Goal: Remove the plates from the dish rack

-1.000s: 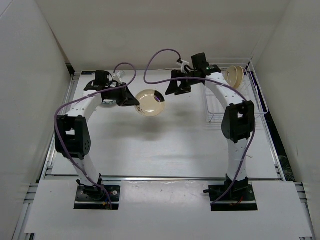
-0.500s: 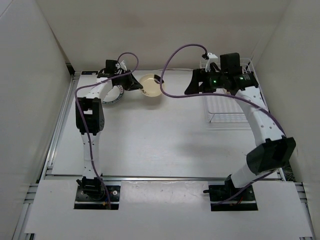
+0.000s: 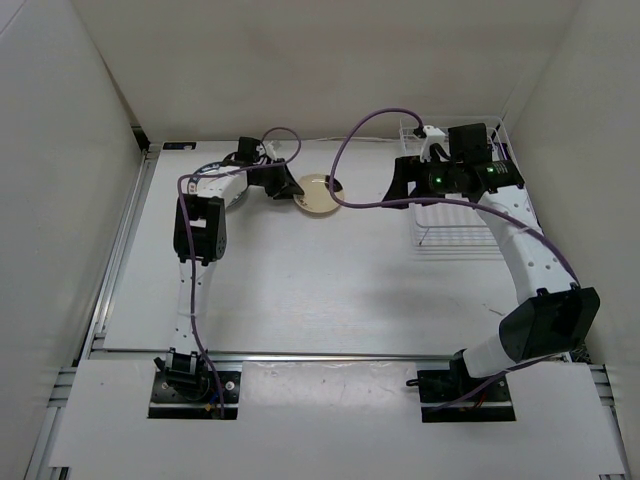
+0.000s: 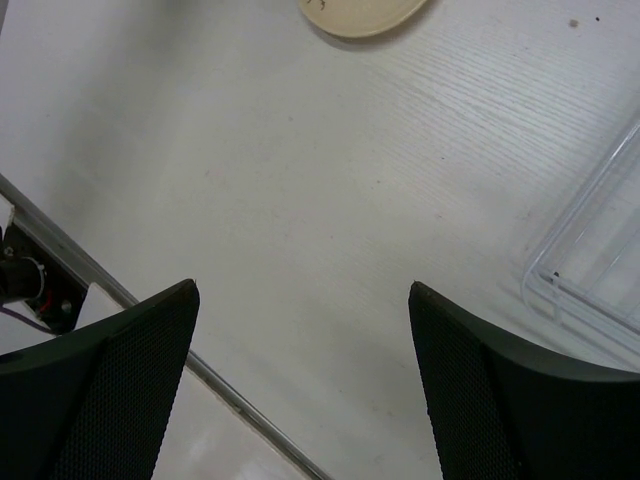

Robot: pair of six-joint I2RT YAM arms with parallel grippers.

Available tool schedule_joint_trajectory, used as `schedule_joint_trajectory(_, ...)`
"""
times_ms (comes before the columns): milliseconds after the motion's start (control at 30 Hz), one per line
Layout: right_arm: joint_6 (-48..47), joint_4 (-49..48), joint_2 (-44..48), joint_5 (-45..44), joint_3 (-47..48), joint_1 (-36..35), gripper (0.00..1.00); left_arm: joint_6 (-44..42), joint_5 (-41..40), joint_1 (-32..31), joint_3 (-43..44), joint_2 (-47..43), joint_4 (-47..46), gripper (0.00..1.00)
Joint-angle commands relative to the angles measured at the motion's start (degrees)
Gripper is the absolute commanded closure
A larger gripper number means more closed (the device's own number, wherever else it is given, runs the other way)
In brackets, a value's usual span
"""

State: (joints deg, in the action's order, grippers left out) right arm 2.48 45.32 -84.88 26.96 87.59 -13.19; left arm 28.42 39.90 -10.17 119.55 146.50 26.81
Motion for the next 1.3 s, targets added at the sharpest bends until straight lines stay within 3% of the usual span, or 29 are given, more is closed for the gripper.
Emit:
schedule_joint_trajectory(0, -0.90, -0.14, 0.51, -0.86, 2.67, 0.45, 0.12, -3.89, -3.25, 0.07, 1.31, -2.00, -0.62, 0.56)
schedule_joint_trajectory(33, -0.90, -0.14, 0.51, -1.38, 2.67, 0.45, 0.12, -3.90, -5.08, 0.07, 1.30, -2.61, -0.62, 0.47)
schedule_joint_trajectory(67, -1.51, -0.14, 0.51, -1.38, 2.67, 0.45, 0.12, -4.51, -5.88, -0.46, 0.43, -2.62, -0.62, 0.30)
schedule_joint_trajectory(233, -2.04, -1.72, -0.02, -10.23, 3.20, 0.45, 0.12, -6.97, -10.62, -0.99, -1.33, -5.51, -0.09, 0.01)
schedule_joint_trajectory(433, -4.93, -6.20, -3.00, -39.20, 3.20, 0.97, 0.07, -11.63, -23.88, -2.83, -4.84, -10.61, 1.76, 0.00)
schedule_joint_trajectory(500, -6.95, -8.23, -6.07, -42.50, 4.42, 2.19, 0.07, -13.56, -27.85, -4.23, -5.99, -14.64, 2.37, 0.00)
schedule_joint_trajectory(667, -5.56, -8.85, -15.90, -44.09, 14.24, 6.94, 0.13, -15.41, -28.91, -4.77, -11.08, -28.68, 2.99, 0.00)
schedule_joint_trajectory(867, -6.08, -8.85, -27.25, -45.85, 27.70, 10.90, 0.25, -18.49, -15.57, -6.00, -19.24, -45.38, 3.51, 0.00)
schedule_joint_trajectory(1100, -8.37, -11.21, -36.57, -45.15, 35.45, 12.05, 0.41, -22.36, -3.97, -6.00, -25.06, -55.78, 7.38, 0.00)
schedule_joint_trajectory(1167, -9.59, -11.83, -38.68, -44.54, 37.11, 12.58, 0.49, -23.94, -3.34, -6.00, -26.29, -56.93, 8.17, 0.00)
schedule_joint_trajectory(1267, -9.60, -12.36, -40.80, -43.84, 38.96, 13.19, 0.52, -25.25, -3.95, -6.00, -27.87, -56.94, 8.70, 0.00)
